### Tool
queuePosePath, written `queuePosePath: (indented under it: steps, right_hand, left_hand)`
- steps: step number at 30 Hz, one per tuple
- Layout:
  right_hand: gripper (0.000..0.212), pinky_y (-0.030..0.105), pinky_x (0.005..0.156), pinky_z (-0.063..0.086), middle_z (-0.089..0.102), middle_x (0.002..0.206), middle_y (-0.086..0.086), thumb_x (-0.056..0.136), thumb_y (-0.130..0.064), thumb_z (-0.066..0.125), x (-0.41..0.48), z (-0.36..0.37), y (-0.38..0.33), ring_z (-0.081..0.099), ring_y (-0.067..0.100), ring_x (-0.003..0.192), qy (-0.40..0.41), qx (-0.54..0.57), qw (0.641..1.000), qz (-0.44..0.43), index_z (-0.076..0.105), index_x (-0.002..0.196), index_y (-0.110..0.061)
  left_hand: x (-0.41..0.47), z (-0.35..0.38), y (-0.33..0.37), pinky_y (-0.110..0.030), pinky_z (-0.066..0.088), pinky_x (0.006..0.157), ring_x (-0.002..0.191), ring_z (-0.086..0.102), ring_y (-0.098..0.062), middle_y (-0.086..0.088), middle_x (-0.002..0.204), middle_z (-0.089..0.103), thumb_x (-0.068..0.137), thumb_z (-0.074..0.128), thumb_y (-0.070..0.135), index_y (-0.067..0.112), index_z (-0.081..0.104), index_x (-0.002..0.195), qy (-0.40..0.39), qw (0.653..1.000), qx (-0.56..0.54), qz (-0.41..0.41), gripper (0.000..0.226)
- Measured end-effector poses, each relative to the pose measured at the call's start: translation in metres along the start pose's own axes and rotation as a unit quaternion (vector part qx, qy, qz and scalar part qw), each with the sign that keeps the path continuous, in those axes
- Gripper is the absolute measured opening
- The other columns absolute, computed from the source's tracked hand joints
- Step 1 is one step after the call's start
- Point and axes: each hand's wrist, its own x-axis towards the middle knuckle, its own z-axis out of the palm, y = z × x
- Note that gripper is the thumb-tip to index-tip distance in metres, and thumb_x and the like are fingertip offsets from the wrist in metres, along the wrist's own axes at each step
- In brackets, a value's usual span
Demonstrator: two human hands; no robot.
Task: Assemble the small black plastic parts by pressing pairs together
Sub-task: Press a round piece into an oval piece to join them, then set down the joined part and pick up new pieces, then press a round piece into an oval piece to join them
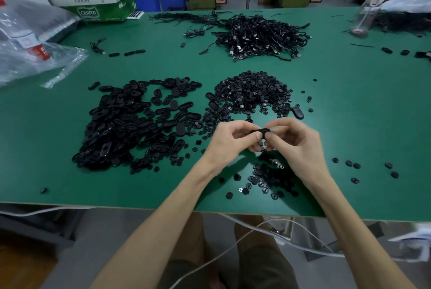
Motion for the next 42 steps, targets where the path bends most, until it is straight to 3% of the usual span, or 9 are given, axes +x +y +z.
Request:
queuePosePath:
  steps: [6,9,13,16,19,23,27,34,42]
  right_hand:
    - [0.029,0.033,0.073,0.060,0.073,0.090,0.007,0.090,0.006,0.068,0.001,0.000,-0.001,0.072,0.021,0.074,0.022,-0.047,0.999,-0.016,0.078,0.094,-0.021]
    - [0.023,0.031,0.078,0.061,0.076,0.094,0.001,0.095,-0.001,0.067,0.001,-0.002,-0.001,0.074,0.016,0.079,0.114,-0.019,0.993,0.007,0.077,0.103,-0.020]
    - [0.032,0.026,0.092,0.055,0.068,0.114,0.001,0.099,-0.012,0.062,0.005,-0.008,0.008,0.069,0.012,0.101,0.241,-0.040,0.967,0.065,0.066,0.129,-0.020]
    - [0.058,0.008,0.085,0.048,0.057,0.133,-0.009,0.099,-0.011,0.059,0.006,-0.008,0.011,0.058,-0.017,0.103,0.230,-0.060,0.965,0.114,0.043,0.155,-0.019]
    - [0.071,0.017,0.093,0.047,0.046,0.138,-0.015,0.100,-0.010,0.056,0.006,-0.006,0.011,0.055,-0.013,0.110,0.211,-0.035,0.968,0.132,0.024,0.163,-0.022]
    - [0.050,0.025,0.102,0.049,0.056,0.139,-0.006,0.099,-0.011,0.060,0.005,-0.006,0.007,0.059,0.006,0.120,0.187,-0.080,0.973,0.110,0.052,0.148,-0.019]
    - [0.029,0.034,0.110,0.040,0.060,0.124,-0.006,0.095,-0.031,0.071,0.003,-0.002,0.005,0.053,0.020,0.126,0.063,-0.209,0.974,0.060,0.072,0.122,-0.020]
    - [0.034,0.029,0.095,0.019,0.059,0.127,-0.003,0.090,-0.046,0.073,0.006,0.008,0.008,0.034,0.021,0.126,-0.017,-0.338,0.940,0.039,0.075,0.118,-0.025]
    - [0.016,0.029,0.088,0.020,0.051,0.106,-0.008,0.092,-0.036,0.074,0.011,0.015,0.012,0.038,0.021,0.115,-0.003,-0.353,0.935,0.027,0.077,0.102,-0.023]
  left_hand:
    - [0.000,0.004,0.003,-0.035,0.063,0.079,0.081,0.077,-0.026,-0.018,0.094,0.077,0.097,0.069,0.002,-0.004,0.072,0.113,0.022,0.999,0.033,0.011,0.018]
    - [-0.002,0.001,0.014,-0.026,0.058,0.083,0.090,0.073,-0.010,-0.004,0.111,0.072,0.100,0.065,0.007,0.007,0.073,0.117,0.069,0.987,0.138,0.042,0.019]
    - [-0.005,-0.050,0.033,-0.022,0.050,0.096,0.100,0.061,-0.006,0.006,0.112,0.065,0.100,0.060,0.006,0.017,0.071,0.112,0.145,0.923,0.357,0.005,0.020]
    - [-0.011,-0.101,0.044,-0.028,0.051,0.091,0.091,0.062,-0.009,0.002,0.109,0.069,0.097,0.070,0.016,0.016,0.073,0.107,0.117,0.844,0.512,-0.107,0.010]
    - [-0.020,-0.126,0.047,-0.034,0.049,0.082,0.082,0.059,-0.010,-0.002,0.102,0.070,0.089,0.081,0.027,0.016,0.074,0.097,0.088,0.809,0.557,-0.166,0.015]
    - [-0.026,-0.125,0.037,-0.042,0.049,0.096,0.111,0.058,-0.027,-0.008,0.119,0.058,0.088,0.082,0.029,0.017,0.071,0.105,0.076,0.798,0.570,-0.181,0.023]
    - [-0.025,-0.119,0.029,-0.042,0.043,0.105,0.123,0.048,-0.029,-0.005,0.119,0.048,0.094,0.076,0.027,0.017,0.069,0.113,0.081,0.785,0.596,-0.150,0.022]
    - [-0.029,-0.105,0.022,-0.039,0.036,0.101,0.117,0.047,-0.027,-0.006,0.120,0.053,0.105,0.059,0.021,0.014,0.070,0.117,0.116,0.755,0.644,-0.042,0.018]
    - [-0.030,-0.107,0.014,-0.038,0.035,0.101,0.117,0.049,-0.026,-0.005,0.120,0.056,0.098,0.069,0.030,0.013,0.068,0.112,0.130,0.780,0.610,-0.047,0.022]
